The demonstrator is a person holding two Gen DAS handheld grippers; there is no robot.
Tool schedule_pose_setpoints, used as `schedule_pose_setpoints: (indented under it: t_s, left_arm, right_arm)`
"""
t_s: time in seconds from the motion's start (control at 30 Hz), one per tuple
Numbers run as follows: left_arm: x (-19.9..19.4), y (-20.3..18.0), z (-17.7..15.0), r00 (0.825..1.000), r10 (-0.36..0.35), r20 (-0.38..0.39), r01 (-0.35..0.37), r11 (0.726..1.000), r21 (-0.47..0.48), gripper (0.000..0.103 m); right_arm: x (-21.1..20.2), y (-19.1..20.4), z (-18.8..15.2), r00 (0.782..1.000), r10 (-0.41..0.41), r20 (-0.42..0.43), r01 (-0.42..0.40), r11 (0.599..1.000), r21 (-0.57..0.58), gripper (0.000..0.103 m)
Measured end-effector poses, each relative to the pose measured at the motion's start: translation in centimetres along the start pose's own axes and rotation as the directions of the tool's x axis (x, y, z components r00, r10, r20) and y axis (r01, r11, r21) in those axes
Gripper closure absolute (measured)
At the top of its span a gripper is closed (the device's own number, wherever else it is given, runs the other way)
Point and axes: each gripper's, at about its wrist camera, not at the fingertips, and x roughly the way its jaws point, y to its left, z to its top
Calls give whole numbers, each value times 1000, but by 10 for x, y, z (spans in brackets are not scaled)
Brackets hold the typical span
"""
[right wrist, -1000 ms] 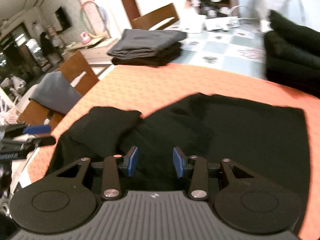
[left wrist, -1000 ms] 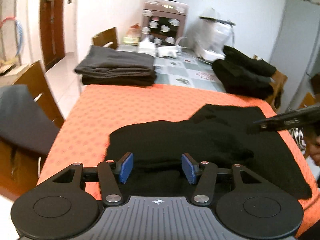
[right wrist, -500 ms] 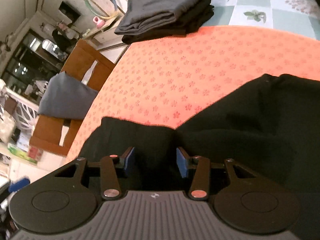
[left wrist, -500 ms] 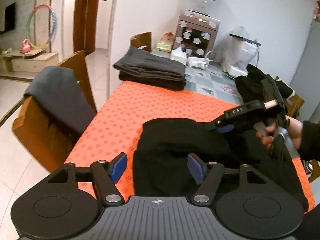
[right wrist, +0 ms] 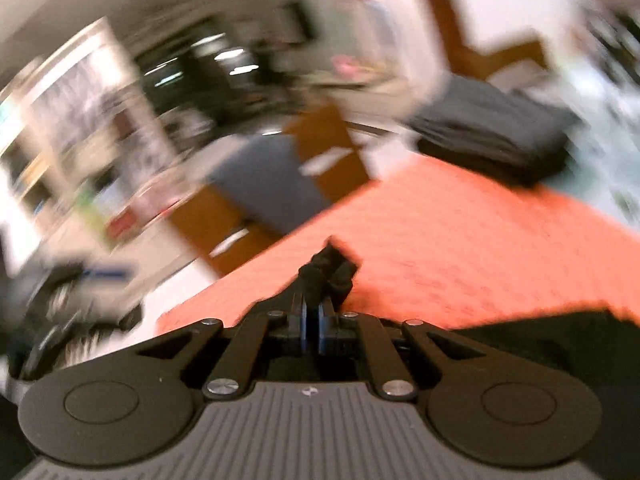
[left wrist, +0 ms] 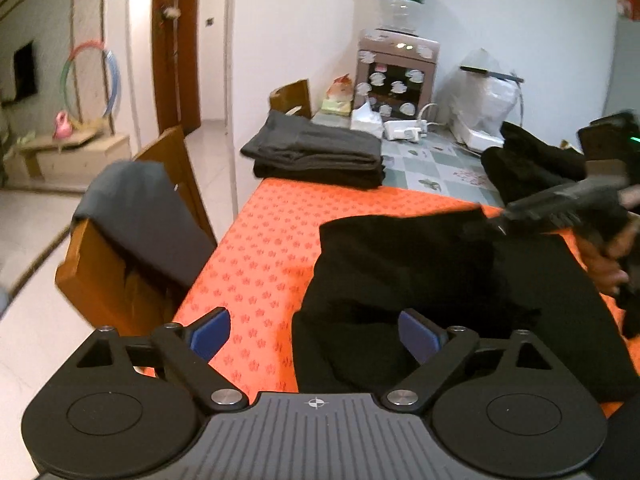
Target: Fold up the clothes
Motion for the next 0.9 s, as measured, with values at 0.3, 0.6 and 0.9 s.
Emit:
schedule_pose_setpoints:
  t_s: [0.3,0.6,0.9]
  left_arm:
    - [8,-27,0,994,-104,-22,106,973,205,11]
    - [19,-53,-9,976,-209,-66,219,918,331,11]
    - [49,-79,-41,961,-234,-147,269,914,303,12]
  right_arm:
    - [0,51,-46,947,108,-302,-187,951,-247,80]
    - [-32,20,-2,980,-46,-194,7,981,-195,67]
    - [24,-26,42,953,-231,-195,197,963,-182,67]
